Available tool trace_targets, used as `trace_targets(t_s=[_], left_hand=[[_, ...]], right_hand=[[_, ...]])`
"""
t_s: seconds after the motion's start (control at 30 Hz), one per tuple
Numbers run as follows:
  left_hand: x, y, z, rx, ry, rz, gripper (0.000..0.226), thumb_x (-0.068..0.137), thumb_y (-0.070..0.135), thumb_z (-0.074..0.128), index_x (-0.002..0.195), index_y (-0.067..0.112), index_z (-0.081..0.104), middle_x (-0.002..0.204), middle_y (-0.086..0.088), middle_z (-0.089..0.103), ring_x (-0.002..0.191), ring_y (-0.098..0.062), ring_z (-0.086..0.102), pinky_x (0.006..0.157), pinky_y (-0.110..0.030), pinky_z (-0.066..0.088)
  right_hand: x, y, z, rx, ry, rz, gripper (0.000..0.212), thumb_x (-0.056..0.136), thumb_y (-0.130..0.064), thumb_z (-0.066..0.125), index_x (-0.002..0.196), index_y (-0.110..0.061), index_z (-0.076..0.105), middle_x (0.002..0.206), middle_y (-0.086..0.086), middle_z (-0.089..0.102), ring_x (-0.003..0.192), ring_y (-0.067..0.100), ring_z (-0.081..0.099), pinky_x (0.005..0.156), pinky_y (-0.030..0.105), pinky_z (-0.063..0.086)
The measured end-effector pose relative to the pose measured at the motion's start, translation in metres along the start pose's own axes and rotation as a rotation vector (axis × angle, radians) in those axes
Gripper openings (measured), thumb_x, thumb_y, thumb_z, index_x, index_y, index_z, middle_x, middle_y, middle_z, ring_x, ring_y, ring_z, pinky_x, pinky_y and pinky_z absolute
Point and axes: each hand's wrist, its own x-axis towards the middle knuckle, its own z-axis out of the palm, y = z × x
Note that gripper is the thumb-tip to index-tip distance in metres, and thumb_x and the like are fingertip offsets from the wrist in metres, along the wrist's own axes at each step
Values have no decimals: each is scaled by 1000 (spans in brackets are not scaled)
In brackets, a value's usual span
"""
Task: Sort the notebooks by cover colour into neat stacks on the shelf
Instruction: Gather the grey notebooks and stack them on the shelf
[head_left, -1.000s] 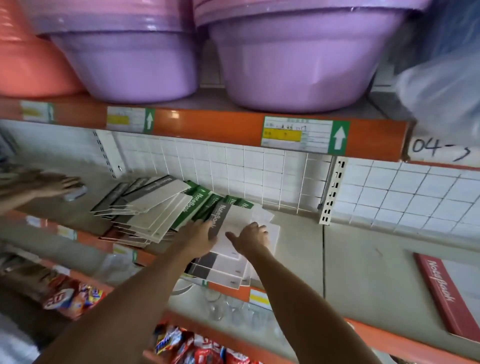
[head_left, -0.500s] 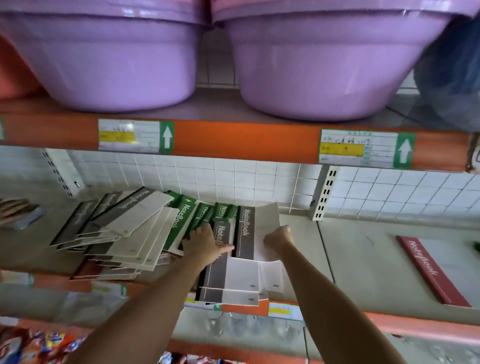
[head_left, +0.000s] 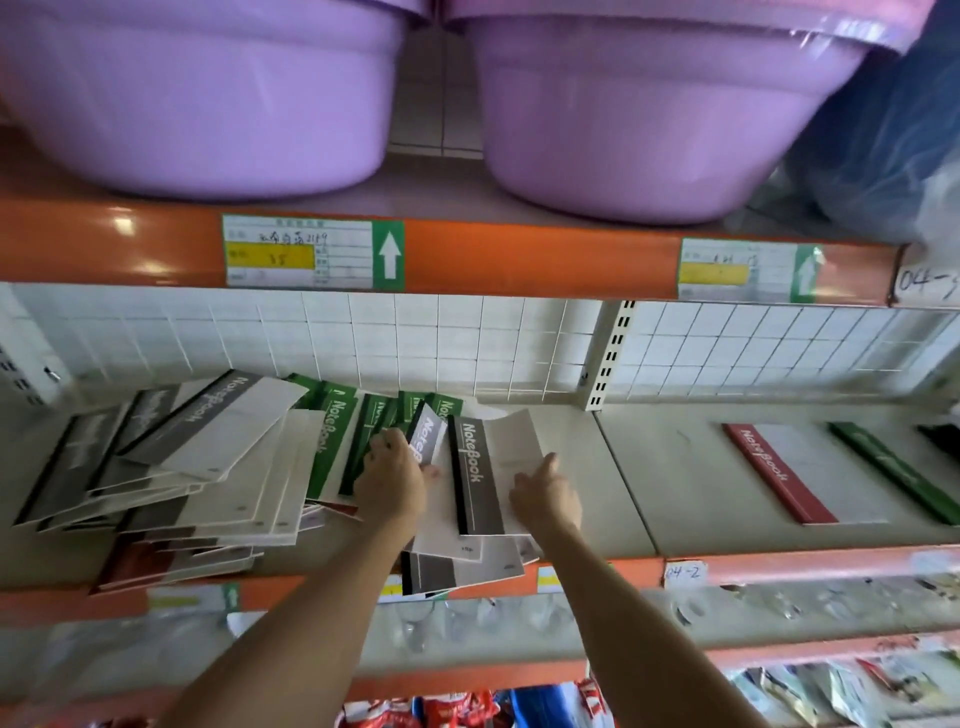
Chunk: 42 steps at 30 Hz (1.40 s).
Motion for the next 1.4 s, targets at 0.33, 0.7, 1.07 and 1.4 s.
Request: trace_targets(t_s=[0.33, 0.7, 1.07, 1.4], left_hand=[[-19, -11, 4, 45, 45, 185, 49, 101, 19, 50, 143, -1, 32, 109, -12, 69, 93, -33, 70, 65, -41, 46], [-49, -6, -24, 26, -14, 324, 40, 98, 3, 44, 136, 11, 37, 100, -10, 70, 87, -31, 69, 60, -35, 39], [-99, 61, -44, -161, -118, 319, 46, 92, 3, 51, 134, 13, 35, 98, -13, 63, 83, -31, 63, 63, -37, 50], [-199, 172, -18, -259, -180, 244, 24, 94, 15, 46, 115, 7, 52, 118, -18, 62, 109, -37, 61, 86, -39, 49]], right_hand=[[-33, 5, 12, 49, 126, 71, 26, 98, -24, 46, 114, -7, 35, 105, 25, 66, 97, 43, 62, 68, 38, 34], [-80, 7, -13, 392, 78, 115, 19, 92, -4, 47, 101, -10, 31, 95, 16, 53, 84, 31, 49, 79, 41, 45], [-131, 85, -82, 418, 164, 97, 29, 91, -3, 42, 118, -12, 43, 93, 15, 60, 85, 31, 52, 71, 33, 39], [-165, 203, -155, 453, 276, 182, 49, 83, 1, 42, 130, -15, 48, 111, 18, 66, 90, 34, 61, 74, 33, 45]])
